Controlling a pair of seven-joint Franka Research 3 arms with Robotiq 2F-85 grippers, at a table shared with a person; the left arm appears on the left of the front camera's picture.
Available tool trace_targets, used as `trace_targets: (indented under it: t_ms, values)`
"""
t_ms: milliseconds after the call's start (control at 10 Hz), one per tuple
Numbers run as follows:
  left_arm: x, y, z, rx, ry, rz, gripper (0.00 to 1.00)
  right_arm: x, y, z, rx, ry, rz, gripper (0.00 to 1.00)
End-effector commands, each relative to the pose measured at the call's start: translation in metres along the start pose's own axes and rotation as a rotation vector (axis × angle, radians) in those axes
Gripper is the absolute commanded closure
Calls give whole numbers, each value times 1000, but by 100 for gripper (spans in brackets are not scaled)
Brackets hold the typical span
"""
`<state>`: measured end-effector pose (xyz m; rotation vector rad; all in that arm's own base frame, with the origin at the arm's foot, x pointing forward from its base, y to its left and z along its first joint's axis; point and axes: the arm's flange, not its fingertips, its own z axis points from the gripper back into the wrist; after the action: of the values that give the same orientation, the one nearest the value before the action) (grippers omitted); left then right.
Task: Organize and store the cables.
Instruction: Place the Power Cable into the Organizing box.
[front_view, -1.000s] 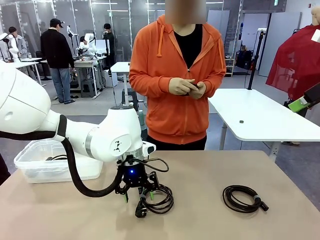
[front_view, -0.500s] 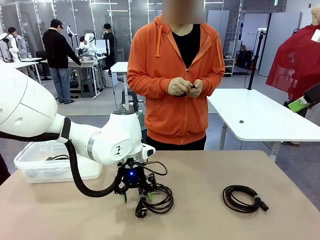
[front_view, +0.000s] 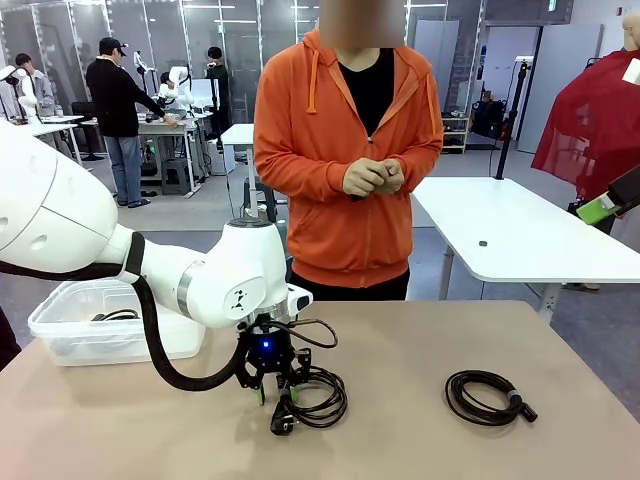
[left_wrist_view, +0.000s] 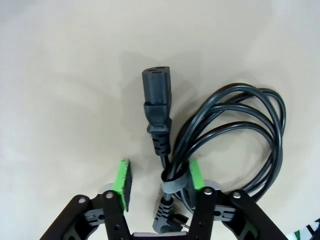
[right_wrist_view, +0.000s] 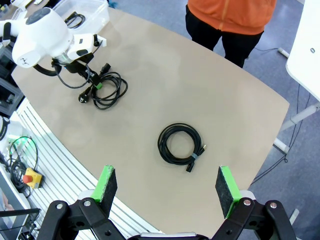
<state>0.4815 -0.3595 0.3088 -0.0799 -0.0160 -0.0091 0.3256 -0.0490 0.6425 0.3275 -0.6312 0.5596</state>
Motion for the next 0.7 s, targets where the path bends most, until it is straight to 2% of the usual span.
trace_targets:
  t_ms: [0,400,600]
  values:
    - [-1,-5,-1,33,-12,7,100,-1,-1,0,16,-4,11,0]
    - [-2,-4,4,35,-5,4,100,-1,-1,0,16,-4,11,0]
    - [7,7,33,5,-39,6,100,-1,-1,0,16,-4,11,0]
